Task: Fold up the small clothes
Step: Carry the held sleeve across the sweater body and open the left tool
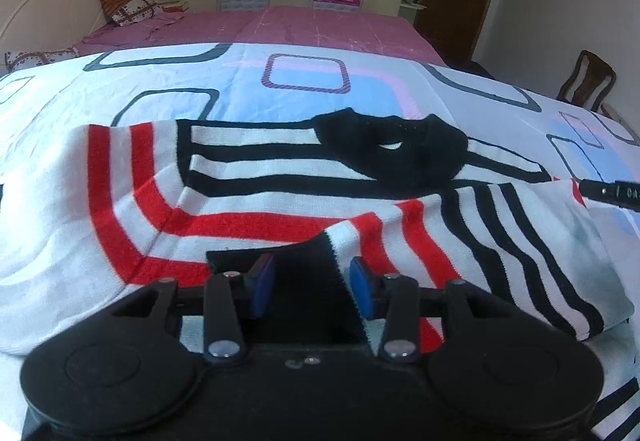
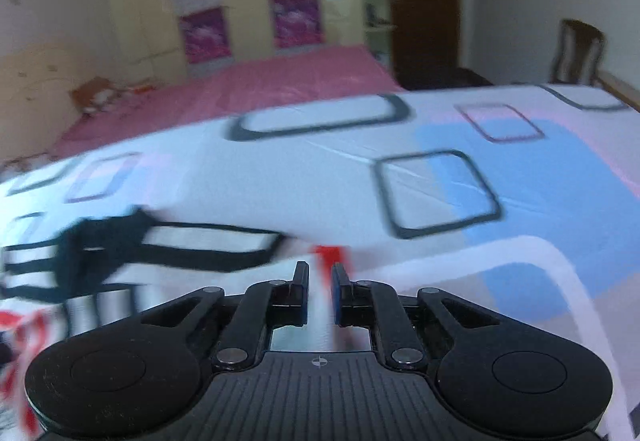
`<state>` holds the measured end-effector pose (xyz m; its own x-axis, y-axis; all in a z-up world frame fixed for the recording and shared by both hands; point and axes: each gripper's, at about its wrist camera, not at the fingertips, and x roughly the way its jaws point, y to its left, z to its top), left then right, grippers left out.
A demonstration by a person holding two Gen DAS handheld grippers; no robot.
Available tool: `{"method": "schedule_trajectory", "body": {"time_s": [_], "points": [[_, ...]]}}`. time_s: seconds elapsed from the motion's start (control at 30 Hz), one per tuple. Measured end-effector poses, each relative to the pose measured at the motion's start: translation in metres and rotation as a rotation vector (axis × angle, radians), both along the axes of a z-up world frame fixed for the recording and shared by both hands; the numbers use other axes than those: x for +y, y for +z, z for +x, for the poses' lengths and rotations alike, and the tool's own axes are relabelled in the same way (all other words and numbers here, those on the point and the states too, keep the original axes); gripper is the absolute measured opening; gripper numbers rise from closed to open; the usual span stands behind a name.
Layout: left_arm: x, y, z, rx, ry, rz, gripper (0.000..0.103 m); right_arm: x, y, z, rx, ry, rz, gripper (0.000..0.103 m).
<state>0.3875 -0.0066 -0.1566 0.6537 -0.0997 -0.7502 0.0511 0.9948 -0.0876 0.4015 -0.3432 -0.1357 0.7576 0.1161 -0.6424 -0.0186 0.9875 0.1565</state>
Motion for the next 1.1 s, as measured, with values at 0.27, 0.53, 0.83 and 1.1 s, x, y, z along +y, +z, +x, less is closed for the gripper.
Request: {"method": "schedule_trajectory", "body": {"time_s": [0.27,0.53,0.83,1.1], "points": [[0.013,0.002,0.002,0.036,0.017,-0.015,0.045,0.058,-0.028,-0.012,0.067,0.123,-0.077,0.012],[0.048,0.020,-0.026,0.024,0.103,-0.066,0.058,0.089,-0.004,-0.040,0.009,0.181,-0.035,0.056],[0.114,0.039,-0.058,0.004,0.212,-0.071,0.062,0.132,-0.009,-0.047,0.073,0.223,-0.026,0.056],[0.188,0.040,-0.085,0.017,0.359,-0.100,0.062,0.195,0.009,-0.044,0.027,0.311,0.024,0.056]]}}
